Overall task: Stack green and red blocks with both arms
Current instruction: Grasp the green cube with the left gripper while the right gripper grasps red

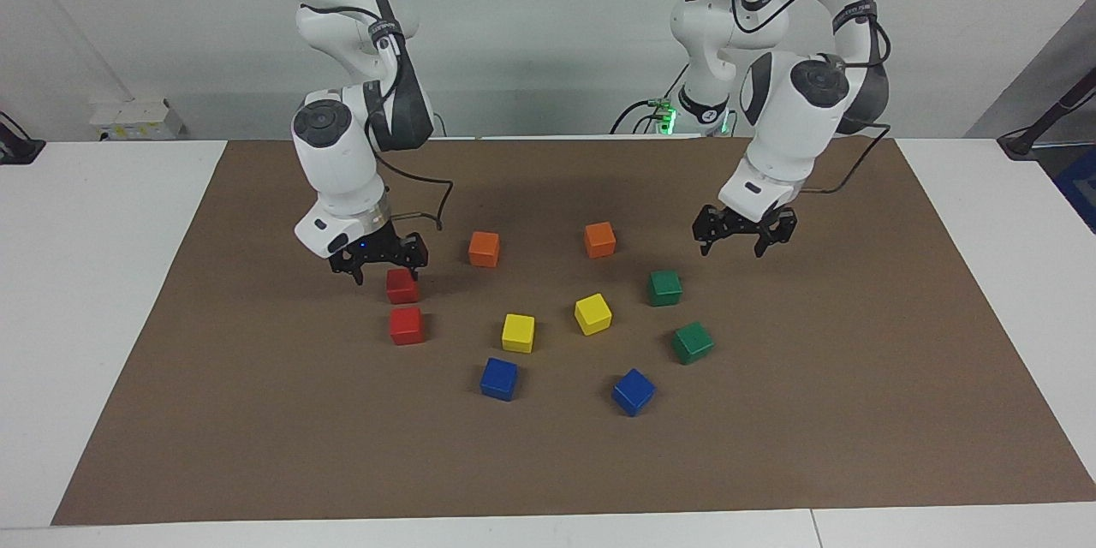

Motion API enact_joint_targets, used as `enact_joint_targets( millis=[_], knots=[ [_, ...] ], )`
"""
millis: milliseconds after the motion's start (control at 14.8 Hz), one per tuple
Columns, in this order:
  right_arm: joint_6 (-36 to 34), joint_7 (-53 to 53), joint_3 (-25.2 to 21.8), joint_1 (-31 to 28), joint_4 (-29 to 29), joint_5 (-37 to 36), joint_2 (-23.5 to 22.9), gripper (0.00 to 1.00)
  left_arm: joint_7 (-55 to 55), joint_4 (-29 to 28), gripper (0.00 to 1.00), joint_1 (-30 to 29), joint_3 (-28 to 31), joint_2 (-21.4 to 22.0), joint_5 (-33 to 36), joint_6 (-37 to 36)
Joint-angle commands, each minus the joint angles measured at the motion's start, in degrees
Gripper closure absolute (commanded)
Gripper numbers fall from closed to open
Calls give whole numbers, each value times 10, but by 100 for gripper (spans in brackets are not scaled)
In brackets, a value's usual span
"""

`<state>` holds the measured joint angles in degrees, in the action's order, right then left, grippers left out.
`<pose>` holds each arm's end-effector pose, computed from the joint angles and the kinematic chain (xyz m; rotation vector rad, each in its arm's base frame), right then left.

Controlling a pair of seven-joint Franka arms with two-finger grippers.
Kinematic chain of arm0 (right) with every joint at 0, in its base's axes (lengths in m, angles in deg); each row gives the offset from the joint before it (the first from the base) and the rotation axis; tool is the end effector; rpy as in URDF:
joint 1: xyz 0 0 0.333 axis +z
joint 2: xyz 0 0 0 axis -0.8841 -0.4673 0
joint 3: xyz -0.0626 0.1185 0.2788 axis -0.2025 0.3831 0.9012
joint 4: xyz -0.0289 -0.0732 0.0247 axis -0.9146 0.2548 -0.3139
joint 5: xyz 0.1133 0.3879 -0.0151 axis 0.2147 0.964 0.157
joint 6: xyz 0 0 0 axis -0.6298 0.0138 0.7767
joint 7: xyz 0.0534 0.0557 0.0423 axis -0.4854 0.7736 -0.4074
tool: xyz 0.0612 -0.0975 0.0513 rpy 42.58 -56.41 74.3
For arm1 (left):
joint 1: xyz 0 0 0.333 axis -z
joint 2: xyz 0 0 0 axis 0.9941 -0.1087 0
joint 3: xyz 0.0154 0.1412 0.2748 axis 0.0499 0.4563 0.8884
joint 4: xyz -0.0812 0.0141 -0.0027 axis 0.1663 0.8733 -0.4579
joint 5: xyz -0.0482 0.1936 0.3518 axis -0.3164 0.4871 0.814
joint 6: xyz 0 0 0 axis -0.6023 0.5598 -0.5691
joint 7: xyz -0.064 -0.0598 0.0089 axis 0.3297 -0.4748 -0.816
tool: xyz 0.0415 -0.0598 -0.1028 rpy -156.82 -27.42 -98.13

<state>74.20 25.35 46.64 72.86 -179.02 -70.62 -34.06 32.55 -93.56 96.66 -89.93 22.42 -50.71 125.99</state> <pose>0.5827 0.1127 0.3457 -3.1310 -0.0652 -0.0993 0.5654 -0.1721 0.3892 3.0923 -0.1628 0.1195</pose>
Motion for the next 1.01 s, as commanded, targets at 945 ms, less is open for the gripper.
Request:
enact_joint_targets(
  millis=[945],
  knots=[
    [76,-15,2,11,-127,2,30,0,-70,-34,0,79,11,-95,8,125]
  ],
)
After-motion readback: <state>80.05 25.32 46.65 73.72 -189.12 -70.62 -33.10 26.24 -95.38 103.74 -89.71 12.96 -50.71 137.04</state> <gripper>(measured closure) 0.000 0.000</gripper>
